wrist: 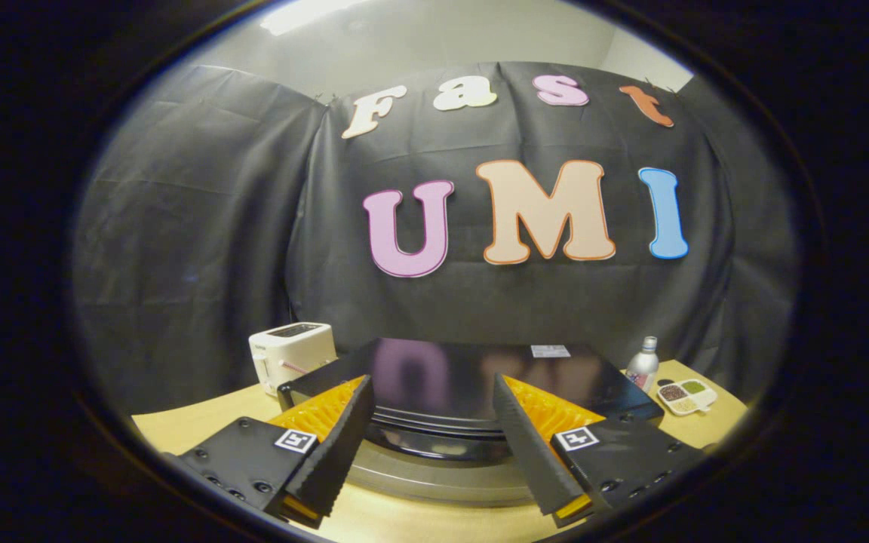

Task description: Open the toaster oven, put the food inside, and close the toaster oven door.

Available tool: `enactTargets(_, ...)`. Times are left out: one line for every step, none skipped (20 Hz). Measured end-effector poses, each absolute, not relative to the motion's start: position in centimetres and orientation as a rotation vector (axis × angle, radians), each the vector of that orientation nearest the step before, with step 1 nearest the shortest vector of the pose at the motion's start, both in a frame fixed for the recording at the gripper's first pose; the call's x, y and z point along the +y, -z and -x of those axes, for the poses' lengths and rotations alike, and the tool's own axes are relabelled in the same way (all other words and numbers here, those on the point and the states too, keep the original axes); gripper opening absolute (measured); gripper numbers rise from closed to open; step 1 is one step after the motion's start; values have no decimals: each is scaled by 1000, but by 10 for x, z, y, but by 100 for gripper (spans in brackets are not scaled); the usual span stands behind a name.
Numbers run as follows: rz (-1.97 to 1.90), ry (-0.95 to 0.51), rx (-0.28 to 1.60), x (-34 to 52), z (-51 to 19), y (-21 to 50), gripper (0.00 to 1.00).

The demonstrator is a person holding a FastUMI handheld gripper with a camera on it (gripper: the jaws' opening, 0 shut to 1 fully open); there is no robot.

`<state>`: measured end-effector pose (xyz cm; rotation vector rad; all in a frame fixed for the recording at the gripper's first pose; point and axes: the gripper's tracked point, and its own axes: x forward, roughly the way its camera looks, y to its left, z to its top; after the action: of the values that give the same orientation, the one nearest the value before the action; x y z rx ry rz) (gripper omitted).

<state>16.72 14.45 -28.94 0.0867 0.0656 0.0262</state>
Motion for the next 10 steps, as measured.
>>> enactTargets(-85, -34, 90, 147, -168, 299, 99)
enactTargets(-103, -33, 70, 146, -167, 296, 99)
enactTargets(-122, -28, 64, 144, -167, 294, 99)
enactTargets(-141, -33, 76, 145, -167, 299, 99)
enactTargets(-159, -33, 52, 145, -168, 297, 99)
enactTargets(-165, -35, 44, 145, -167, 300, 99)
enactTargets(-161, -33, 23, 145, -167, 297, 99)
enactTargets(-156, -30, 11, 145, -165, 297, 99)
enactTargets(-152, -25, -5, 145, -163, 296, 99)
enactTargets(-150, -21, -17, 144, -162, 297, 99)
